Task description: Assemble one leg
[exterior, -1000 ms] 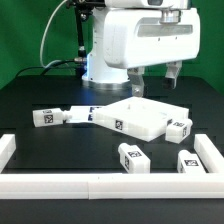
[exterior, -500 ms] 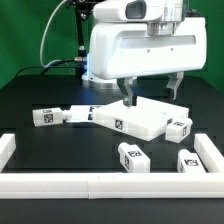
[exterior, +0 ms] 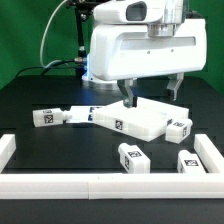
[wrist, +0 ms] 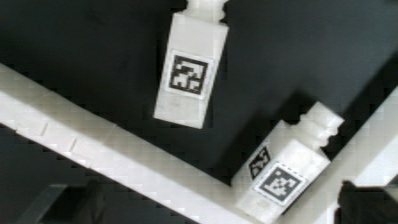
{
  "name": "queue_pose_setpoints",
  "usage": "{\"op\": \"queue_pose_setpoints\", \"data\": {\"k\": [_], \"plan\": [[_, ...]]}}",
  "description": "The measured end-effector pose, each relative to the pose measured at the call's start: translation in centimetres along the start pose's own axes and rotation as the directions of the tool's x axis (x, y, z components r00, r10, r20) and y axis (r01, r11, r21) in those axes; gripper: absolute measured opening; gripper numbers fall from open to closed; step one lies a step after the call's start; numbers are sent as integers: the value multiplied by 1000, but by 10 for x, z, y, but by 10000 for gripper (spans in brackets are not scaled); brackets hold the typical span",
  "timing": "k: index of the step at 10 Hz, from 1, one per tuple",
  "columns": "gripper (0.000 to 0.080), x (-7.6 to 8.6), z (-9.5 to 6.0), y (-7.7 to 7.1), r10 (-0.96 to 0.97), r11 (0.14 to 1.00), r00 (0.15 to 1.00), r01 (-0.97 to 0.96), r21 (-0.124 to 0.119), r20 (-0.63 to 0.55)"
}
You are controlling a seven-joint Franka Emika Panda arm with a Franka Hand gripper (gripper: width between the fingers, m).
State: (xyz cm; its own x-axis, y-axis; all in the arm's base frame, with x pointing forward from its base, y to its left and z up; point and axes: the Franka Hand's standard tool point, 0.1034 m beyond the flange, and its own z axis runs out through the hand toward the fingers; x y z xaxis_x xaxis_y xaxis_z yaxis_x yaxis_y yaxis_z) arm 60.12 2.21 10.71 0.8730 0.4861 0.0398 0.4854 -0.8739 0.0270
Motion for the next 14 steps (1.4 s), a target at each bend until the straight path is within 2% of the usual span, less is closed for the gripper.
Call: {"op": "queue_pose_setpoints", "data": {"k": [1,3,4,8,9,12,14], "plan": [[650,1,9,9,9,1000,1000,-9,2,7],[650,2,24,14,32,999,999,-32,16,17],[650,2,24,13,55,998,998,-56,27,30],[650,0,28,12,67,997,997,-68,31,35],[650,-6,40,10,208,975,975,-213,57,81],[650,-6,80,11,296,951,952,-302,63,81],[650,-8,95,10,285,955,956,-289,64,67]]}}
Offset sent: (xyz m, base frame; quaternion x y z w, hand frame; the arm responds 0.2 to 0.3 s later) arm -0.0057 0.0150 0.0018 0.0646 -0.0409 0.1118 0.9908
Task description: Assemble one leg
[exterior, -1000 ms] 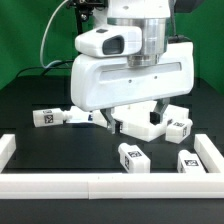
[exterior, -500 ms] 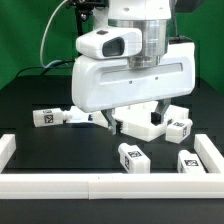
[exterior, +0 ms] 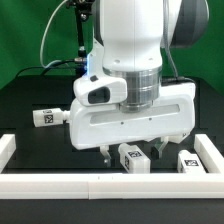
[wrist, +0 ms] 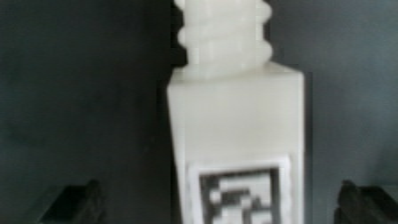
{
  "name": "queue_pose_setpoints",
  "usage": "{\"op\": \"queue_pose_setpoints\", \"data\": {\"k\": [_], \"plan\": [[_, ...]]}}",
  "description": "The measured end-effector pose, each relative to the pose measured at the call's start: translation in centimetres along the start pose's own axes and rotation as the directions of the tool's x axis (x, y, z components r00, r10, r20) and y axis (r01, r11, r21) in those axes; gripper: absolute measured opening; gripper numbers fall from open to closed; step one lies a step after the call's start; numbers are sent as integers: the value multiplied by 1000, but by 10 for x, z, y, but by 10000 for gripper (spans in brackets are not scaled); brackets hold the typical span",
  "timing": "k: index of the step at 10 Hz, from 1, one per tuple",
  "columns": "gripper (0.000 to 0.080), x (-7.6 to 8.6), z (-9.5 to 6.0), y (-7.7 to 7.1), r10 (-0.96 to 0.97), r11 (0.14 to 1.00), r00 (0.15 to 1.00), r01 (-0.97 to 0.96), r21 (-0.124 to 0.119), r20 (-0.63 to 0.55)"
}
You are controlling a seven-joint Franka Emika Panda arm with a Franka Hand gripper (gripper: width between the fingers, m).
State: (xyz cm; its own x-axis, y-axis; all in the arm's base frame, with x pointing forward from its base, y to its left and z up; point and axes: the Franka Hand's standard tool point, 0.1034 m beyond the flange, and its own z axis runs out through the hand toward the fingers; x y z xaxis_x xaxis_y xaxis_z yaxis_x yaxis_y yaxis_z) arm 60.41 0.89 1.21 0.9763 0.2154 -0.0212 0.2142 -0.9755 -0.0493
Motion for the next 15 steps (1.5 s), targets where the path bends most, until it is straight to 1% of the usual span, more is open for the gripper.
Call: {"op": "queue_pose_setpoints", "data": {"k": [1,2,4,5,6,7,8,10,11,12,13,14,15], "plan": [[650,5,2,2,-54,998,997,53,-21,-63],[650,2,4,1,-53,998,997,52,-19,-58],[384,2,4,1,-54,998,997,53,-20,-60],[384,2,4,1,-54,998,997,53,-20,-60],[282,1,4,3,-50,999,997,49,-19,-60],[282,-5,1,15,-30,999,998,29,-20,-58],[282,-18,-8,32,-38,999,998,36,-33,-53],[282,-47,-18,72,-44,998,998,42,-53,-36],[282,-56,-24,93,-36,997,998,32,-70,-49],[282,-70,-17,100,-33,996,998,28,-80,-55],[282,-84,-8,110,-30,997,998,26,-79,-49],[282,-91,-3,123,-33,997,999,30,-77,-42],[282,-95,0,132,-25,997,999,22,-75,-41]]}}
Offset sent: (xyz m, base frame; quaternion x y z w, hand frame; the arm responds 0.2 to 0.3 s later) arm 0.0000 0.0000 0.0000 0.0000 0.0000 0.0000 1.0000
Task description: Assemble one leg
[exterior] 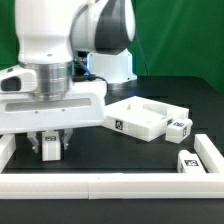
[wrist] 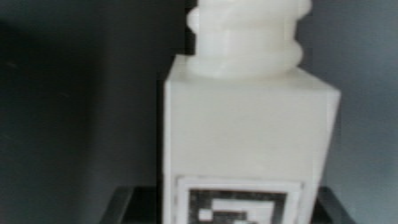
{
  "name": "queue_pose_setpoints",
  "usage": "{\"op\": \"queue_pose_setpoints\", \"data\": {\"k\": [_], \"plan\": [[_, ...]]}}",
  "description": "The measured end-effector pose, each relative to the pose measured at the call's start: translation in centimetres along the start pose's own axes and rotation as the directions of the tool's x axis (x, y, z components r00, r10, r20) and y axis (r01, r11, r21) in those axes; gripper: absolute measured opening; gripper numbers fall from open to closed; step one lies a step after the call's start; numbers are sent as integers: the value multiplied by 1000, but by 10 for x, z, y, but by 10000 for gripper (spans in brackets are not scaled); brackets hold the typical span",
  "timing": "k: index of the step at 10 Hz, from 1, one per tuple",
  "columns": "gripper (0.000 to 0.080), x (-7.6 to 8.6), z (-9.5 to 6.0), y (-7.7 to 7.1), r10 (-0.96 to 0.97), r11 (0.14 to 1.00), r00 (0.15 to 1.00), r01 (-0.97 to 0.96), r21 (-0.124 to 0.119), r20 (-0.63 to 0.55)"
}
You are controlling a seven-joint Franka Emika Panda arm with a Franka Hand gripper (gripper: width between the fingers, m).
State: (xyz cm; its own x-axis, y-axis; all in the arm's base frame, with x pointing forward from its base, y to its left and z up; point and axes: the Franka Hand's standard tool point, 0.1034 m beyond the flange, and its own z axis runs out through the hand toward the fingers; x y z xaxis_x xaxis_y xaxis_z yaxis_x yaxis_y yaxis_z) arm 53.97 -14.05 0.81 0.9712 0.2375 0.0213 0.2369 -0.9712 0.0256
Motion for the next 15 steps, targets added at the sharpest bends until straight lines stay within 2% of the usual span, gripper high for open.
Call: {"op": "queue_pose_setpoints", "data": {"k": [4,5,6,7,9,11,12,15], "plan": [[284,-1,1,1,0,1000,1000,0,0,-1],[511,-1,1,1,0,1000,1000,0,0,-1],[511,-1,1,0,0,1000,1000,0,0,-1],[617,2,-1,-2,8,1000,1000,-8,0,-2],[643,24,-34,-28,101,995,995,-101,14,4],[648,49,-55,-50,184,982,982,-186,35,46],[649,70,-64,-71,217,975,975,-219,42,58],[649,116,-63,-148,359,932,931,-361,33,61]]}}
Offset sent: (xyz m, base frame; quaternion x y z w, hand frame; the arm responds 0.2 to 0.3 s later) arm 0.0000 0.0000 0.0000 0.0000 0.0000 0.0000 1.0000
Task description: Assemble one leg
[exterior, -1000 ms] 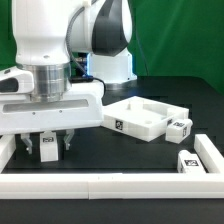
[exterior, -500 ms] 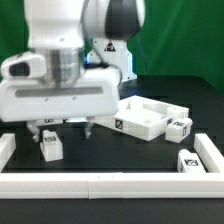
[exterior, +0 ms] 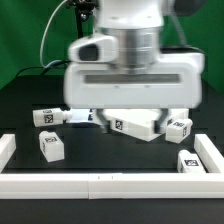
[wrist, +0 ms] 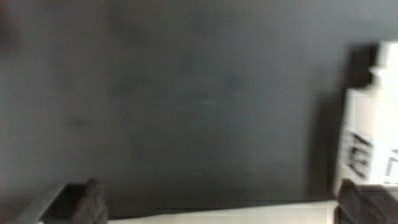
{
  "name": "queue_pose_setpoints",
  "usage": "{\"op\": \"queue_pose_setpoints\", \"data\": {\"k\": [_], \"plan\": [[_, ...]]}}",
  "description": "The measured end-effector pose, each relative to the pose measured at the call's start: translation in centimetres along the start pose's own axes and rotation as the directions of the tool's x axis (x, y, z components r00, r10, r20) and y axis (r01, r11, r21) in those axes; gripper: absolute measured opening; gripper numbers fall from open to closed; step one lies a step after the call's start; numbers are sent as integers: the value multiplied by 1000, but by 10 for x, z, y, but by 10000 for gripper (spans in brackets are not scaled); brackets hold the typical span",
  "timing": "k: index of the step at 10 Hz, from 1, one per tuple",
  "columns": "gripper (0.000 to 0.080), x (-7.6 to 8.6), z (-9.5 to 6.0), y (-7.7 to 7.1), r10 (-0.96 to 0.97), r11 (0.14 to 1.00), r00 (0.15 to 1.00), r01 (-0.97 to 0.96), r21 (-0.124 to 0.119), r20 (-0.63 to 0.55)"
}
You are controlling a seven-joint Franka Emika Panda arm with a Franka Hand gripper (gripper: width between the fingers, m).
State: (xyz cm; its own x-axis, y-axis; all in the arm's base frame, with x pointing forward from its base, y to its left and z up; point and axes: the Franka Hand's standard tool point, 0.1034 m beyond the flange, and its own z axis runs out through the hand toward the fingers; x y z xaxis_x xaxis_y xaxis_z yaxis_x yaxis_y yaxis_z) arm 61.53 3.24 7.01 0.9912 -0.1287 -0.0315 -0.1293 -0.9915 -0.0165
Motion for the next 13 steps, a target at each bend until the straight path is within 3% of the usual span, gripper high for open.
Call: {"op": "queue_pose_setpoints", "data": {"k": [1,3,6,11,13], "plan": [[649,1,6,-25,7,1000,1000,-7,-2,-3],[649,2,6,-18,-20,1000,1000,20,0,-2],[649,1,8,-20,-24,1000,1000,24,-1,0],[649,-7,32,-49,-19,1000,1000,19,3,3],[649,-8,37,-55,-25,1000,1000,25,1,8]]}}
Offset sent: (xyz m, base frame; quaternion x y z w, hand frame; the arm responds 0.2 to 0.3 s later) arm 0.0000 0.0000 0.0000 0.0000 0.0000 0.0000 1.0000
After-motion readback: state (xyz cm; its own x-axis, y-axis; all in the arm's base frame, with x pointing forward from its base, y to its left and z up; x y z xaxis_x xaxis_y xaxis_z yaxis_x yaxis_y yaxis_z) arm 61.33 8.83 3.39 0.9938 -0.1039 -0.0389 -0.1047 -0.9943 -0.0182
